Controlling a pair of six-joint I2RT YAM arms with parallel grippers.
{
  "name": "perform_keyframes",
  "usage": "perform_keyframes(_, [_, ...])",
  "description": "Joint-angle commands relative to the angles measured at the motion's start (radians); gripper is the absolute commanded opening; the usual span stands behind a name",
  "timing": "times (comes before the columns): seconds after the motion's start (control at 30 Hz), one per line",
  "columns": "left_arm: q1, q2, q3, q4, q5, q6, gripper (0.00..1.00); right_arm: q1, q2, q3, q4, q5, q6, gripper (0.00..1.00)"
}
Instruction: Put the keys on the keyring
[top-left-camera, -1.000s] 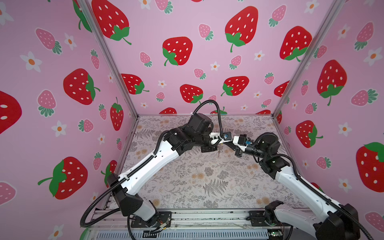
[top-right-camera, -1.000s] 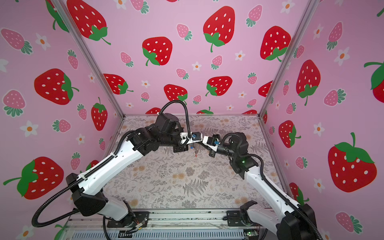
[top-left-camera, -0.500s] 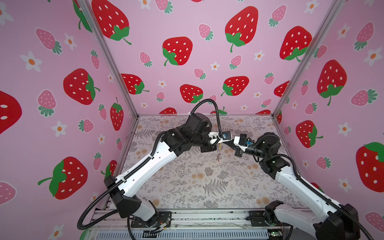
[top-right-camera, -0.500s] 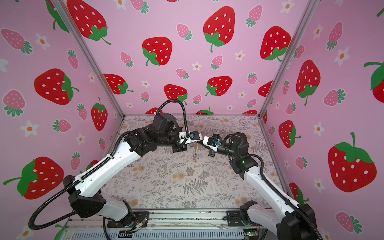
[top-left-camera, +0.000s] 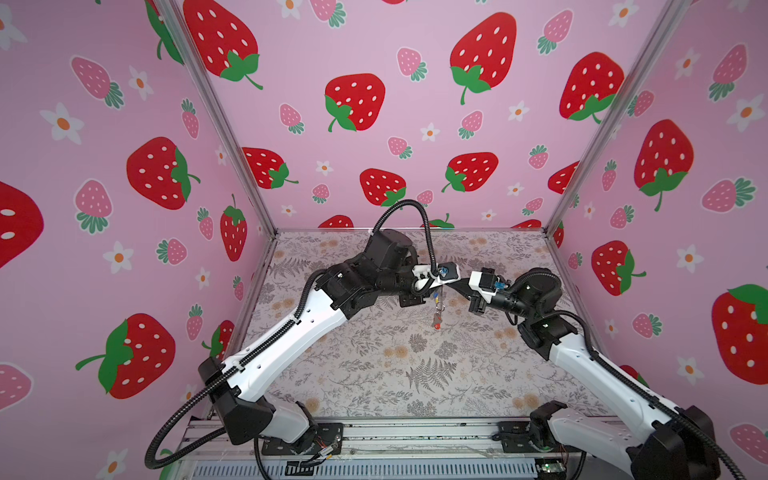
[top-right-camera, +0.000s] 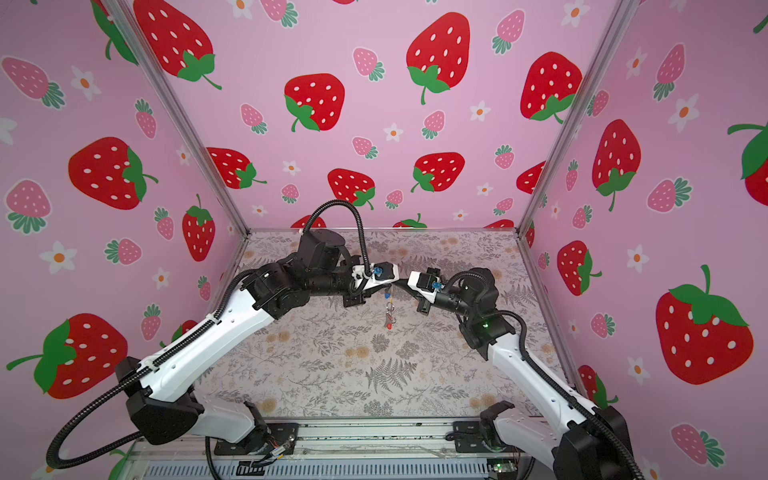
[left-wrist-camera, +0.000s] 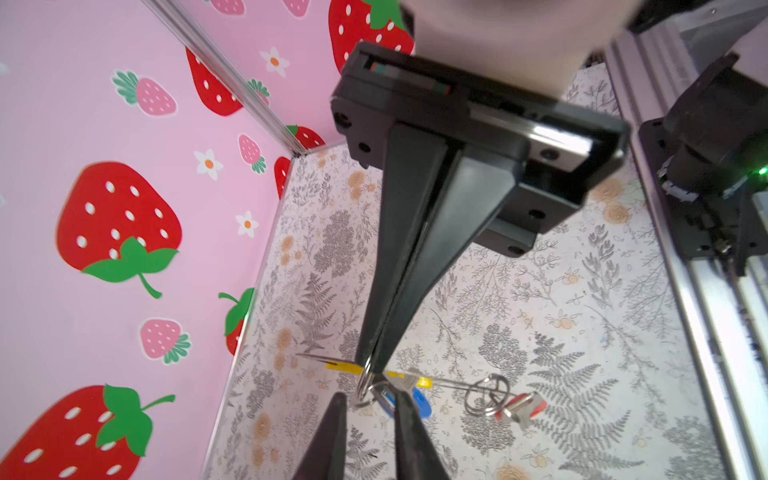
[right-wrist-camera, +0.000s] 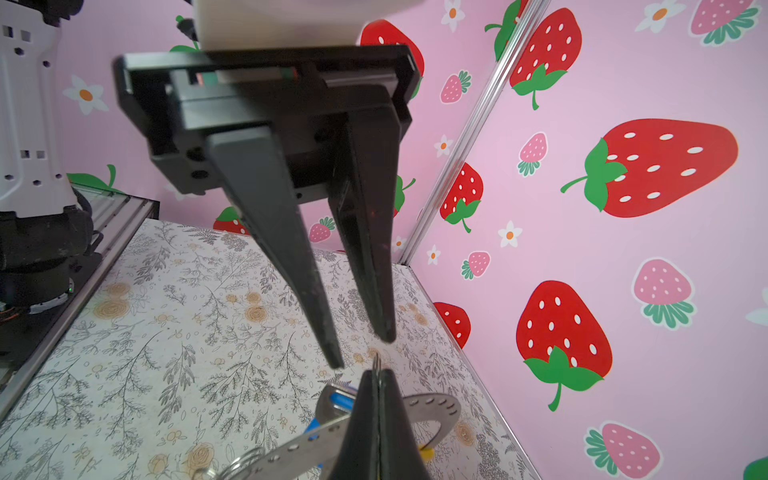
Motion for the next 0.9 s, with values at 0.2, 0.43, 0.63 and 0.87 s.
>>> perform_keyframes(0.2, [0.101, -0.097, -0.133, 0.172, 0.158, -0.163, 0.39, -0.003, 0.000, -0.012, 0.163, -0.009, 0.094, 0.00])
perform_keyframes(0.43, [0.104, -0.068, -0.136, 0.191, 0.250, -0.208, 0.33, -0.003, 0.010, -0.002, 0.187, -0.004, 0.105, 0.00])
perform_keyframes(0.63, [0.104, -0.061, -0.146, 0.206, 0.315, -0.239, 0.36, -0.003, 0.011, 0.005, 0.198, 0.009, 0.104, 0.00])
perform_keyframes(0.87, [0.104, -0.038, -0.146, 0.212, 0.308, -0.266, 0.36, -0.003, 0.008, 0.006, 0.224, 0.010, 0.115, 0.00])
